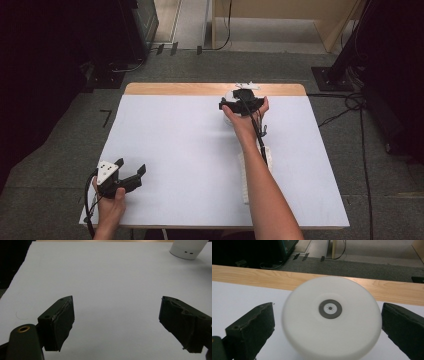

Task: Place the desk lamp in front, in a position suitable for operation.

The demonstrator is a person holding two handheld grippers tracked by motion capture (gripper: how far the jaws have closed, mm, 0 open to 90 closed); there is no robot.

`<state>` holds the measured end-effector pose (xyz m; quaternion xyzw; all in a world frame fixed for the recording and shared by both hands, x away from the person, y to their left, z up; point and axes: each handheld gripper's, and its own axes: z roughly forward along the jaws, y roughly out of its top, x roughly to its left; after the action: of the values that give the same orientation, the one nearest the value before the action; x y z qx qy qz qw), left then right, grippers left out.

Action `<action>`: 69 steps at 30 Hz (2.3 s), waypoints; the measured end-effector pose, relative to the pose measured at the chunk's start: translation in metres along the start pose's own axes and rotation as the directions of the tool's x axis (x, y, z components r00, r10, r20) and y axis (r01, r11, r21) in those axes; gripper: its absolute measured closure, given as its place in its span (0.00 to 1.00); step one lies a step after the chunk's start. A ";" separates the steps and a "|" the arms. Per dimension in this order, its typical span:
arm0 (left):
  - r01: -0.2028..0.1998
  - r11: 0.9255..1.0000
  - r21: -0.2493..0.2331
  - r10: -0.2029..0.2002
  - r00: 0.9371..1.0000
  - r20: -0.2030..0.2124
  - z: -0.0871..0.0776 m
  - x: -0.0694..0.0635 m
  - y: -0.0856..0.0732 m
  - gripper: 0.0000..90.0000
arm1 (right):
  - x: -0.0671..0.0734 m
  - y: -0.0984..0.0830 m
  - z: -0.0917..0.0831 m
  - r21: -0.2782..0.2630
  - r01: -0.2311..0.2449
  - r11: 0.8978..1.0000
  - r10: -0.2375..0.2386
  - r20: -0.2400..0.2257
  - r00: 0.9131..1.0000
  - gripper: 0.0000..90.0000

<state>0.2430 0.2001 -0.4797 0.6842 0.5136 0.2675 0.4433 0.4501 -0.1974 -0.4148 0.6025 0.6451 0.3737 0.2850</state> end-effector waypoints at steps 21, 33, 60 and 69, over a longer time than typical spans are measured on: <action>0.007 1.000 0.002 -0.007 1.000 0.003 0.001 0.000 0.000 0.15 | 0.004 -0.014 0.022 0.028 0.042 0.999 -0.043 0.016 0.999 0.09; 0.002 1.000 0.005 -0.002 1.000 0.001 0.001 0.000 0.000 0.15 | 0.056 -0.005 -0.047 -0.055 0.156 0.986 -0.162 -0.111 0.981 0.09; 0.008 1.000 0.007 -0.008 1.000 -0.005 0.001 -0.001 0.000 0.15 | 0.148 -0.105 -0.083 -0.015 0.299 0.954 -0.291 -0.282 0.914 0.09; 0.005 1.000 0.019 -0.005 1.000 -0.008 0.002 -0.001 0.000 0.16 | 0.141 -0.104 -0.086 -0.029 0.270 0.962 -0.264 -0.327 0.907 0.02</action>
<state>0.2445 0.1988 -0.4804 0.6860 0.5197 0.2640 0.4355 0.3057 -0.0689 -0.4409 0.4403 0.7630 0.4205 0.2169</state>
